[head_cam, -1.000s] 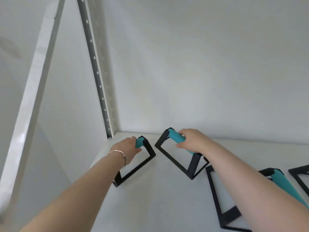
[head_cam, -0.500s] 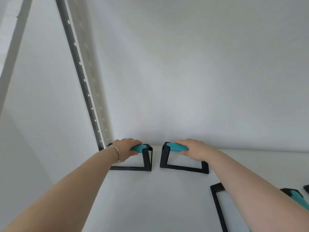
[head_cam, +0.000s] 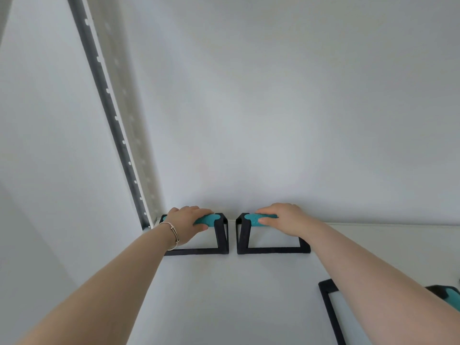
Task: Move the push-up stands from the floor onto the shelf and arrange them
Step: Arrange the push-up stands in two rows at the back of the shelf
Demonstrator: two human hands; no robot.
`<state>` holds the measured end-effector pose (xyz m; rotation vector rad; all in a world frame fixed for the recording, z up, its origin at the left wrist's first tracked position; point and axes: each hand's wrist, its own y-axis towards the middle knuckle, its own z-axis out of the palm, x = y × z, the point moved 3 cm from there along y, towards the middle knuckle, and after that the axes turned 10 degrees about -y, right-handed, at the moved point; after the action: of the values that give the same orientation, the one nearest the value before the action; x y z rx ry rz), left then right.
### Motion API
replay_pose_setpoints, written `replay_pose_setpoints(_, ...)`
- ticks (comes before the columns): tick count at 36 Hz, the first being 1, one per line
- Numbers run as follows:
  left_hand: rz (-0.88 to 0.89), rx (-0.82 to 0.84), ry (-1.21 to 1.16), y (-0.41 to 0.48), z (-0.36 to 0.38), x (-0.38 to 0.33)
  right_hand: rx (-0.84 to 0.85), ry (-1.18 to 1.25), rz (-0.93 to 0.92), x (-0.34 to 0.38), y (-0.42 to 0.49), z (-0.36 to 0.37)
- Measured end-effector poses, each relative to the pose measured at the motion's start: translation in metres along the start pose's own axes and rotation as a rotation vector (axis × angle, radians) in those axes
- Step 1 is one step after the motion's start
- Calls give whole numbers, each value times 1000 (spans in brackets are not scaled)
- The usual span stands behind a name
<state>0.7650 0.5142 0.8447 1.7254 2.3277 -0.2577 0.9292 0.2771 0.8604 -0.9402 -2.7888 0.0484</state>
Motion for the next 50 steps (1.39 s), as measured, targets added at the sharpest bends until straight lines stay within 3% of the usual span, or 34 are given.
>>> replay_pose_setpoints(38, -3, 31, -9, -2, -2, -3, -27, -57, -7, 5, -1, 3)
replay_pose_setpoints(50, -104, 17, 58, -14, -3, -16, -184, -180, 110, 7, -10, 15)
